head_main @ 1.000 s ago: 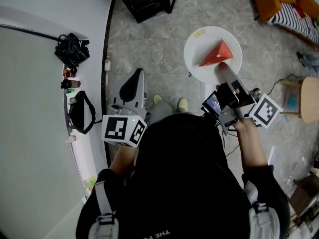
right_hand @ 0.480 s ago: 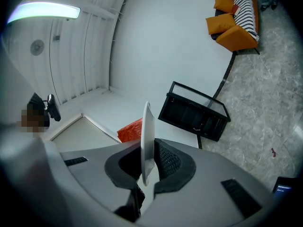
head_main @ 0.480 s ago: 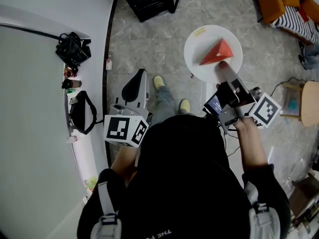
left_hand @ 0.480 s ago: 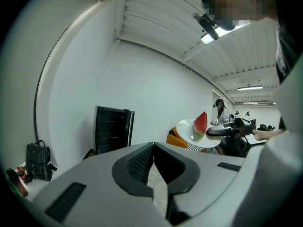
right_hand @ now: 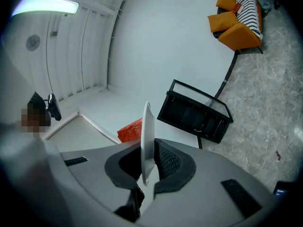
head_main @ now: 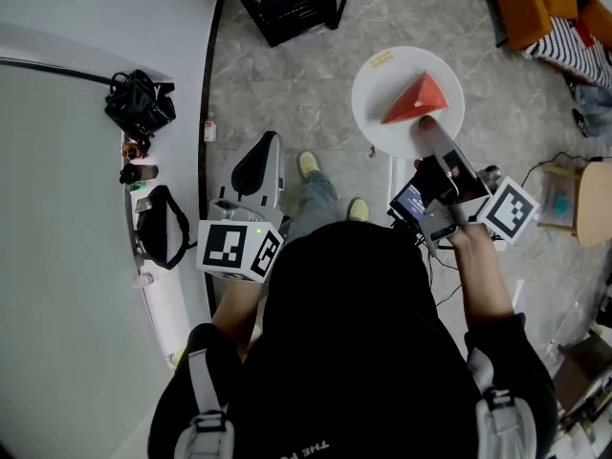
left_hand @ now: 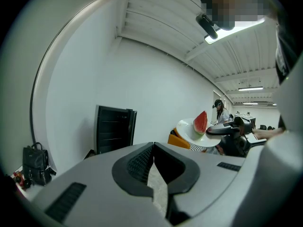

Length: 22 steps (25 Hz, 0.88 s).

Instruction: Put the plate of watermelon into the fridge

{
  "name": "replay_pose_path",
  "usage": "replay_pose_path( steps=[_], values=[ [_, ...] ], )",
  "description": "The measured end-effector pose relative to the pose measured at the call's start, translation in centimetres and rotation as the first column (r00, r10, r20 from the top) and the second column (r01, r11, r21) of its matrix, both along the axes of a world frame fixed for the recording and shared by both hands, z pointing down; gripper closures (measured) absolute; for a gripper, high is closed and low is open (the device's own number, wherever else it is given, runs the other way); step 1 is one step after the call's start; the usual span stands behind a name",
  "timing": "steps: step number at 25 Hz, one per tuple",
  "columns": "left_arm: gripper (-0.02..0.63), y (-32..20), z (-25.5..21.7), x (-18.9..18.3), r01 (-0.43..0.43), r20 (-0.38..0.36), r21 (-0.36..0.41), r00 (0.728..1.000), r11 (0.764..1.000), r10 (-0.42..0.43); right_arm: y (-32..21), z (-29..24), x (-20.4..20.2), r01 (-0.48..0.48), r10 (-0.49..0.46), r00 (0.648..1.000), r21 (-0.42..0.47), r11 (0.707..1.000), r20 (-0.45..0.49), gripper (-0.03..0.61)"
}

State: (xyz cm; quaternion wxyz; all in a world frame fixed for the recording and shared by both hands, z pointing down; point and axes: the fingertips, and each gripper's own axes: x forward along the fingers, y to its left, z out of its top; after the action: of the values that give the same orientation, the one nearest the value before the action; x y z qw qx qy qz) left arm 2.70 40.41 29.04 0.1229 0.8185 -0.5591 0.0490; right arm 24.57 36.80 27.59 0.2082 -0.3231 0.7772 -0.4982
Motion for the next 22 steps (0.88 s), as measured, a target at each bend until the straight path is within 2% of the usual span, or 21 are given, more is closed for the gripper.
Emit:
replay_pose_path(
  steps=[15, 22],
  values=[
    [0.6, -9.6, 0.1, -3.7, -0.042, -0.032, -0.021, 0.999, 0.999, 0.041, -8.4, -0.7, -5.0, -0.01, 0.01, 1.0, -0.014, 1.0, 0.006, 0.545],
    [0.6, -12.1, -0.5, -5.8, -0.044, -0.036, -0.015, 0.998, 0.999, 0.043, -10.8, -0.9, -7.1, -0.014, 0.015, 1.0, -0.022, 1.0, 0.015, 0.545]
  ],
)
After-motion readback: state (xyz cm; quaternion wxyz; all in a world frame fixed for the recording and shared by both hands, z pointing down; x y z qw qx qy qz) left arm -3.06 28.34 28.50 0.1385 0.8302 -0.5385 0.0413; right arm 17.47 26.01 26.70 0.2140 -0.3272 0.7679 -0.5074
